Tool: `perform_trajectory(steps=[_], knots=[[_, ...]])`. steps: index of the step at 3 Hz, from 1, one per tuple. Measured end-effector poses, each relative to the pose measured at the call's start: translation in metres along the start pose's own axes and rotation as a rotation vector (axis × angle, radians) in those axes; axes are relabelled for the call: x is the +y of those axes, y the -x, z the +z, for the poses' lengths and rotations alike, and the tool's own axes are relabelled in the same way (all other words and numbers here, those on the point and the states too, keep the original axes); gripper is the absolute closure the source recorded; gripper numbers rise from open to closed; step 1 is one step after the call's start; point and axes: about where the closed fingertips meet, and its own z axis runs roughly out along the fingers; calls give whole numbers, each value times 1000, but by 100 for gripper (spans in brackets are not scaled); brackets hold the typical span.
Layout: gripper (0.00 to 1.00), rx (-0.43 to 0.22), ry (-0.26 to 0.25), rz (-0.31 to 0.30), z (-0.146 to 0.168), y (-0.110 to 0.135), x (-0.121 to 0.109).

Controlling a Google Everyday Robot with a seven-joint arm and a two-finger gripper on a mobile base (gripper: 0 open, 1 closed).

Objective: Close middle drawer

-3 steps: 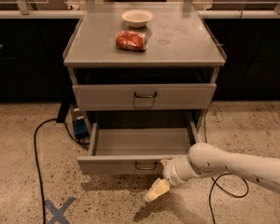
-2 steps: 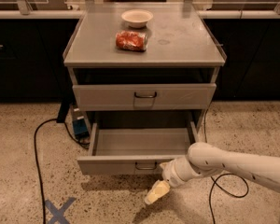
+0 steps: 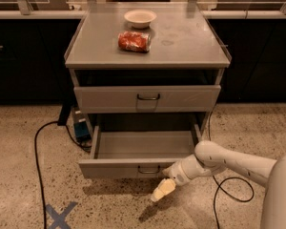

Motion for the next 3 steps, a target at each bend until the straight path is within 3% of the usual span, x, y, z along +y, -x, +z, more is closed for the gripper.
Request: perform_trajectory(steps=[1, 2, 3], knots=[[0, -49, -29, -31, -5, 15, -21], [0, -78, -113, -82, -10, 31, -35], [0, -76, -113, -91, -9, 38, -40]])
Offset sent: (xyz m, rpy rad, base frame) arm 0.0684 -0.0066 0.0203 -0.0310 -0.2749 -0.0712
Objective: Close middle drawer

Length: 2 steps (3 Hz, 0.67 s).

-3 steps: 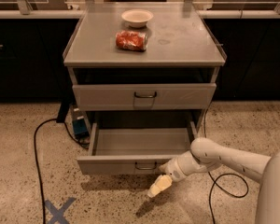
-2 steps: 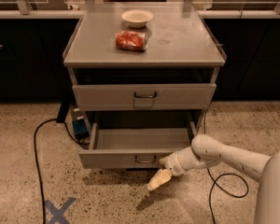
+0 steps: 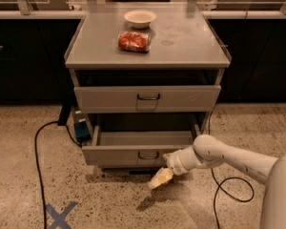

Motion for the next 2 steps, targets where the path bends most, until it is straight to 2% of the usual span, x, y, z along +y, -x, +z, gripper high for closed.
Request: perform_trajectory(steps=[1, 2], knots=[[0, 2, 4, -57, 17, 34, -11], [0, 2, 3, -57, 17, 34, -12]])
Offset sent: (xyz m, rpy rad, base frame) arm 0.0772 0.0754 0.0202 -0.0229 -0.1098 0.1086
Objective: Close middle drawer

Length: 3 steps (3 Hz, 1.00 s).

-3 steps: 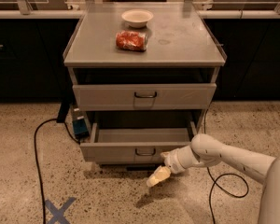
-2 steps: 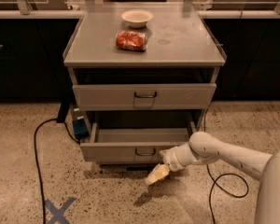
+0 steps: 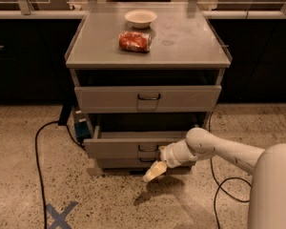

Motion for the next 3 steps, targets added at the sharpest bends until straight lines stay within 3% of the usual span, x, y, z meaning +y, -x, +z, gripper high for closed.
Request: perform_trajectory(steps=[1, 2, 3], knots=[[0, 23, -67, -3, -7, 10, -27], [0, 36, -80, 4, -7, 8, -39], [0, 32, -122, 4, -15, 16, -66]])
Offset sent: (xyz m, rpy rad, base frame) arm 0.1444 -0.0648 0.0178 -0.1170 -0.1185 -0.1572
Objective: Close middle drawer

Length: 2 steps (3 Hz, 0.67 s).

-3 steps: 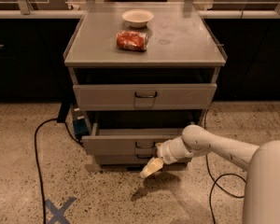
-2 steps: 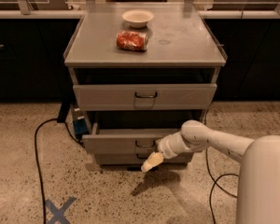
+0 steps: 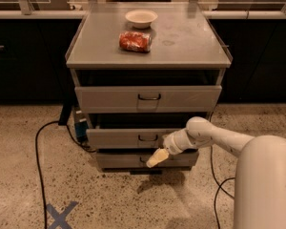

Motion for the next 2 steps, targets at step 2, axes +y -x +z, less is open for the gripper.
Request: perform_trajectory(steps=[2], knots=[[0, -34, 71, -23, 13, 9, -12]])
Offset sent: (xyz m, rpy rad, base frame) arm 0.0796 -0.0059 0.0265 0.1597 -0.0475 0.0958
